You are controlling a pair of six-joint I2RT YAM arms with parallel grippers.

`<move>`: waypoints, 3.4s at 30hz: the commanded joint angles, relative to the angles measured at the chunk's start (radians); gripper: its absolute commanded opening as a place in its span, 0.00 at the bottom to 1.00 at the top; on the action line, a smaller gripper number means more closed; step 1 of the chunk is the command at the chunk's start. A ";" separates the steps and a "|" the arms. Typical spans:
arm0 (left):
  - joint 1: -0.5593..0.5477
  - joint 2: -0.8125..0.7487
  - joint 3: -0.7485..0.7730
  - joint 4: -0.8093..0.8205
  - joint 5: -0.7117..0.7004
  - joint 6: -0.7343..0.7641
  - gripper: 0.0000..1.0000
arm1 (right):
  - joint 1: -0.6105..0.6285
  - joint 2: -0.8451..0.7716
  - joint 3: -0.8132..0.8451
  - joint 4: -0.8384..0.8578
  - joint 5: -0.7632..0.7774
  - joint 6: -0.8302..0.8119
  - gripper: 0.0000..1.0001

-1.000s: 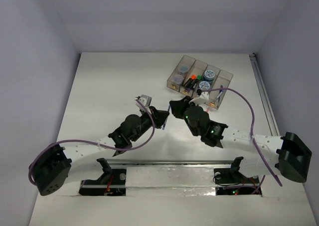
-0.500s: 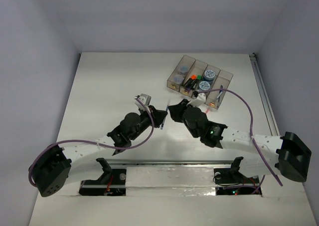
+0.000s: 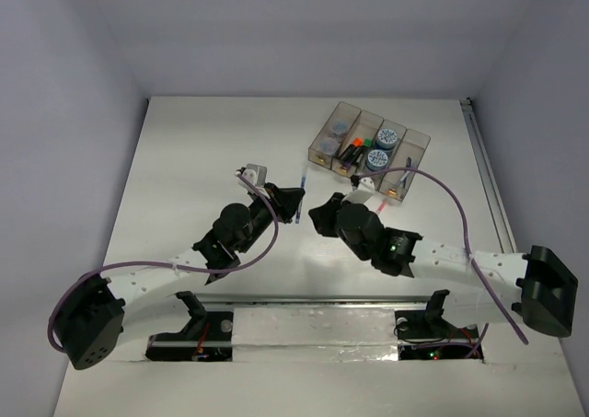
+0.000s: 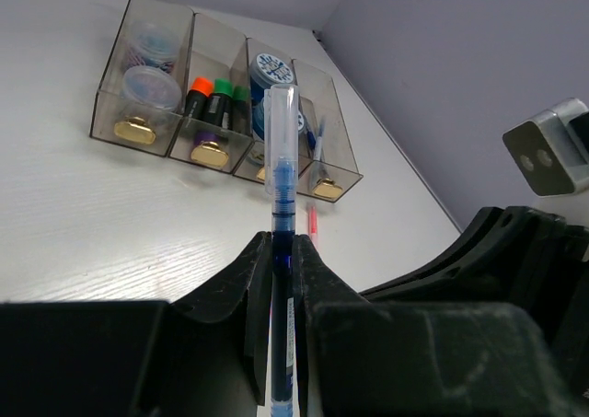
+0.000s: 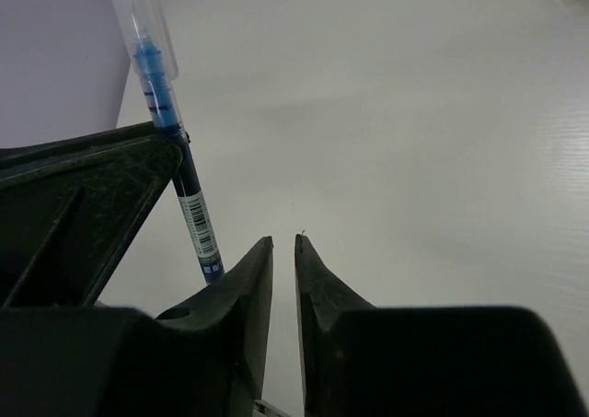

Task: Sort the stationery into containers
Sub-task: Close the pen cap on the pen, then place the pen in the storage box, then pick up the pen from the center of the board.

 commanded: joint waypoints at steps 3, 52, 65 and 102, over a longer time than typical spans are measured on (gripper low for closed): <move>0.001 -0.034 0.022 0.049 -0.011 0.017 0.00 | 0.005 -0.094 0.018 -0.063 0.107 0.004 0.30; -0.108 1.495 1.659 -0.042 0.221 -0.057 0.00 | 0.005 -0.752 0.042 -0.527 0.469 -0.228 0.00; -0.090 1.514 1.639 -0.112 0.106 -0.046 0.00 | 0.005 -0.754 0.030 -0.530 0.457 -0.208 0.00; -0.222 0.822 0.625 -0.123 -0.046 0.270 0.20 | 0.005 -0.771 0.012 -0.576 0.477 -0.193 0.00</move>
